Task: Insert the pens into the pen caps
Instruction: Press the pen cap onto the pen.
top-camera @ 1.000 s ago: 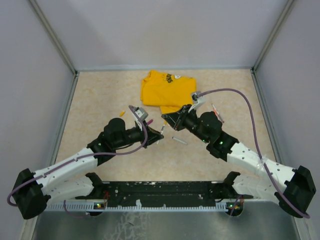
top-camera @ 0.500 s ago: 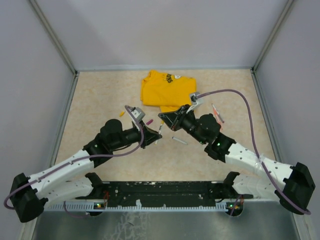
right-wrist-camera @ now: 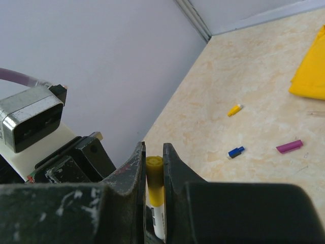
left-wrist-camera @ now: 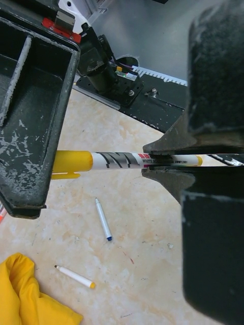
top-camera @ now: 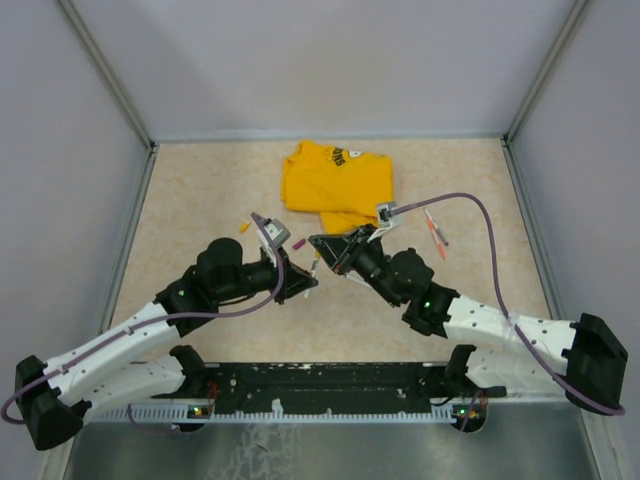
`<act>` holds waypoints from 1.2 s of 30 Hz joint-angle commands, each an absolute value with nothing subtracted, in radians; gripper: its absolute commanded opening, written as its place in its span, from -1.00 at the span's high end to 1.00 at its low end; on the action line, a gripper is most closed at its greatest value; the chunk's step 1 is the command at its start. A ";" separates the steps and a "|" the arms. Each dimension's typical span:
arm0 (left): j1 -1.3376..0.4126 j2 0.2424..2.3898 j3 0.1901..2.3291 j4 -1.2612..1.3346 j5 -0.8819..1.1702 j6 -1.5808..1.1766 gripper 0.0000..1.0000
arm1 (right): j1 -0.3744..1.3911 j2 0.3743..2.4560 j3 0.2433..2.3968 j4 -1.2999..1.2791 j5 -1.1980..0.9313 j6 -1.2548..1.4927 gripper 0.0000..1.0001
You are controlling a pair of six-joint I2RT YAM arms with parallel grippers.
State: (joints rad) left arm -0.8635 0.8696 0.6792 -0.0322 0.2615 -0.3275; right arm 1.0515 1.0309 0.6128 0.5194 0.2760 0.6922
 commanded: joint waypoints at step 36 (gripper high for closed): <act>-0.845 0.884 0.924 0.362 0.069 -0.253 1.00 | 1.212 1.200 0.452 0.376 0.005 0.778 1.00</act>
State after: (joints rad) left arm -0.8692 0.9001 0.7506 -0.2268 0.2176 -0.2932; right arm 1.0912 1.1164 0.5423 0.6785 0.3355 0.7284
